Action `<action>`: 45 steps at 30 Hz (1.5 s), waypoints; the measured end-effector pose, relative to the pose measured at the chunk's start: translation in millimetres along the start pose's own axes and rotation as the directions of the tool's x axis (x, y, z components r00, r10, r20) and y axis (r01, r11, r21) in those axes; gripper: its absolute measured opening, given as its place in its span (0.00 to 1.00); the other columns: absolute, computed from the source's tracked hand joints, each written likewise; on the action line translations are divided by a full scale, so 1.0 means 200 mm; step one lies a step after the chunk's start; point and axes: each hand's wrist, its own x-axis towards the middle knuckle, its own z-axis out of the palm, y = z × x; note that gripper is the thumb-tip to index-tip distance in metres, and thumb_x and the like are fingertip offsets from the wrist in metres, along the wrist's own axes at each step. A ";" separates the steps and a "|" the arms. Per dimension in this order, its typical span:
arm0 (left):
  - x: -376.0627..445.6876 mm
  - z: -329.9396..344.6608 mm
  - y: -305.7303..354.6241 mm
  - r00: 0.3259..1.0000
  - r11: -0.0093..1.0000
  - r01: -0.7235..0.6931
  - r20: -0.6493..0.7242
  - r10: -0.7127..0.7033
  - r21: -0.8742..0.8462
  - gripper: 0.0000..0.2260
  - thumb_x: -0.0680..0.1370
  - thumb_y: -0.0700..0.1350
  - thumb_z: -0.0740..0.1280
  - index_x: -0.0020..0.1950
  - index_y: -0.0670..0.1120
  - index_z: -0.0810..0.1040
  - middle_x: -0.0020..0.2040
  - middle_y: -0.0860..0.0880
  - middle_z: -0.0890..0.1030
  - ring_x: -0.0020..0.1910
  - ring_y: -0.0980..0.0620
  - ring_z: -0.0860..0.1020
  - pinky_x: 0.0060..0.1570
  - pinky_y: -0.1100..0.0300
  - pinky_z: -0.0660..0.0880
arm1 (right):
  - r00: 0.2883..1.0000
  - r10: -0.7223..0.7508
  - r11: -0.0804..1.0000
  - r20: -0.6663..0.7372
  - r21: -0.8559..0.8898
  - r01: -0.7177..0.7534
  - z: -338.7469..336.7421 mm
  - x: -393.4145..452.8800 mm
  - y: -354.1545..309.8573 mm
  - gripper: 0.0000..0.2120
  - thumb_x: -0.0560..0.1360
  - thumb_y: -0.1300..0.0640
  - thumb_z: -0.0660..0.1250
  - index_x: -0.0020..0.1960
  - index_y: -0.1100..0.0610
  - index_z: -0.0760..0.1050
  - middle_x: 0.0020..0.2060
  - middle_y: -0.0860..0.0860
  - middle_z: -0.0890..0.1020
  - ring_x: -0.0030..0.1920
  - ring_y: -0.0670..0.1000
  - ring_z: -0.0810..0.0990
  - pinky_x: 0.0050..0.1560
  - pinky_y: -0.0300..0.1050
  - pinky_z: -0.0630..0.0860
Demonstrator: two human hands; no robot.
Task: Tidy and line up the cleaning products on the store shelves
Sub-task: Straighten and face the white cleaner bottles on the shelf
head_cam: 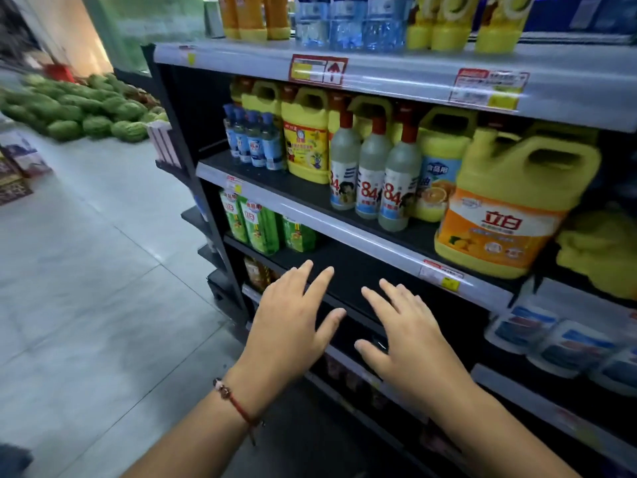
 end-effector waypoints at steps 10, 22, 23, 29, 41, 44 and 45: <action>0.61 0.08 -0.23 0.993 0.957 0.095 0.087 -0.073 -0.273 0.28 0.81 0.61 0.62 0.78 0.51 0.66 0.75 0.49 0.69 0.74 0.50 0.67 0.72 0.54 0.66 | 0.997 0.062 0.989 0.045 0.129 -0.068 -0.04 0.56 0.02 0.35 0.78 0.39 0.64 0.80 0.40 0.51 0.80 0.43 0.54 0.77 0.50 0.61 0.73 0.47 0.66; 1.38 0.37 -0.39 0.998 0.446 0.058 0.055 -0.019 -0.893 0.32 0.77 0.42 0.73 0.78 0.49 0.61 0.67 0.53 0.76 0.64 0.54 0.77 0.59 0.57 0.77 | 0.945 0.323 0.929 0.056 0.169 -0.328 0.05 0.82 0.06 0.36 0.79 0.42 0.66 0.80 0.41 0.51 0.81 0.43 0.49 0.80 0.46 0.48 0.78 0.40 0.51; 1.41 0.39 -0.41 0.998 0.418 0.038 0.053 0.024 -0.908 0.31 0.77 0.43 0.73 0.77 0.50 0.63 0.66 0.54 0.77 0.63 0.56 0.78 0.57 0.58 0.79 | 0.933 0.357 0.913 0.046 0.196 -0.358 0.06 0.83 0.03 0.36 0.79 0.43 0.66 0.80 0.41 0.52 0.81 0.42 0.50 0.80 0.45 0.48 0.78 0.40 0.51; 1.50 0.41 -0.51 0.997 0.483 0.042 0.070 0.041 -0.874 0.28 0.72 0.51 0.78 0.68 0.49 0.71 0.56 0.55 0.80 0.51 0.64 0.79 0.47 0.67 0.78 | 0.849 0.525 0.817 -0.052 0.309 -0.487 0.10 0.87 -0.23 0.35 0.78 0.44 0.67 0.80 0.42 0.55 0.79 0.42 0.58 0.78 0.45 0.58 0.77 0.41 0.59; 0.91 0.14 -0.76 0.882 0.019 0.338 0.323 0.343 -0.941 0.25 0.69 0.56 0.77 0.61 0.51 0.73 0.55 0.52 0.84 0.55 0.54 0.83 0.50 0.60 0.79 | 0.640 0.705 0.602 -0.306 0.735 -0.312 0.25 0.86 -0.72 0.35 0.65 0.48 0.80 0.69 0.40 0.71 0.61 0.42 0.78 0.60 0.41 0.79 0.61 0.45 0.78; 0.78 0.20 -0.72 0.684 -0.092 0.696 0.618 0.387 -0.712 0.33 0.70 0.70 0.68 0.64 0.47 0.76 0.57 0.45 0.84 0.55 0.47 0.84 0.53 0.49 0.81 | 0.616 0.771 0.447 -0.160 0.825 -0.346 0.37 0.75 -0.77 0.27 0.63 0.46 0.78 0.60 0.38 0.76 0.54 0.46 0.84 0.51 0.43 0.84 0.54 0.45 0.81; 0.74 0.21 -0.68 0.576 -0.170 0.809 0.699 0.424 -0.563 0.35 0.73 0.71 0.63 0.65 0.44 0.76 0.55 0.42 0.84 0.53 0.44 0.84 0.53 0.46 0.81 | 0.601 0.790 0.401 -0.122 0.845 -0.355 0.40 0.71 -0.78 0.24 0.63 0.48 0.78 0.57 0.38 0.77 0.51 0.46 0.85 0.49 0.44 0.84 0.51 0.44 0.81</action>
